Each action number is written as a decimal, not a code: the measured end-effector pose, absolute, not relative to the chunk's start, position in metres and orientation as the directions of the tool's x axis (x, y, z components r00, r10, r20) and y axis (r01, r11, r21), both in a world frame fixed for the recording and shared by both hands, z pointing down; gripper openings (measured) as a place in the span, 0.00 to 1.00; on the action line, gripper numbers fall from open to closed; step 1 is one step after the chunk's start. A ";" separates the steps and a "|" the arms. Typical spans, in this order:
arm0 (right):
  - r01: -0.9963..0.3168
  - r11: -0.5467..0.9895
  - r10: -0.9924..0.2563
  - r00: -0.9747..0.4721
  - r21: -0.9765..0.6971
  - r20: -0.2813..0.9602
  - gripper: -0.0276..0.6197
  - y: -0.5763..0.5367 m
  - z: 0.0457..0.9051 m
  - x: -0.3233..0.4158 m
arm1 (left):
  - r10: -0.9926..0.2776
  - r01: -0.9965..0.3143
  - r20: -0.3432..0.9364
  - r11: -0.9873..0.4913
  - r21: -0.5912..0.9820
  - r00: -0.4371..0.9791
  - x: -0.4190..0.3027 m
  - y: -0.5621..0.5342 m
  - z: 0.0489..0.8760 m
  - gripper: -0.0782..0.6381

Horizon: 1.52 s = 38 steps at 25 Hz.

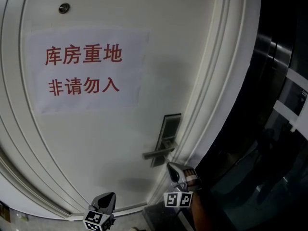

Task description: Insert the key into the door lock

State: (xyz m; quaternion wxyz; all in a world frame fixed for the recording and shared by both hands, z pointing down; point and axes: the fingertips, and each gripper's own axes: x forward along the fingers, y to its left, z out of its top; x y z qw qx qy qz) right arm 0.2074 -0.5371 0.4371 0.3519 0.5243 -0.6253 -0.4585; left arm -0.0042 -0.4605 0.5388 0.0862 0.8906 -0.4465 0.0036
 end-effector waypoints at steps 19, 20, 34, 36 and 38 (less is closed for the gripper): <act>-0.154 0.027 -0.980 -0.201 0.988 -0.004 0.06 -0.542 0.433 0.208 | -0.794 -0.794 0.084 -0.585 0.162 0.602 0.000 -0.463 0.543 0.11; -0.141 0.027 -0.979 -0.202 0.990 -0.003 0.06 -0.542 0.433 0.208 | -0.793 -0.793 0.084 -0.587 0.163 0.604 0.001 -0.463 0.543 0.11; -0.074 0.012 -0.985 -0.175 0.997 -0.001 0.06 -0.555 0.438 0.205 | -0.796 -0.795 0.079 -0.582 0.169 0.600 -0.004 -0.465 0.543 0.11; -0.074 0.014 -0.985 -0.174 0.997 0.001 0.06 -0.556 0.438 0.205 | -0.799 -0.798 0.080 -0.579 0.168 0.597 -0.006 -0.466 0.544 0.11; -0.074 0.017 -0.985 -0.174 0.997 0.004 0.06 -0.558 0.438 0.205 | -0.800 -0.799 0.079 -0.578 0.167 0.595 -0.008 -0.467 0.544 0.11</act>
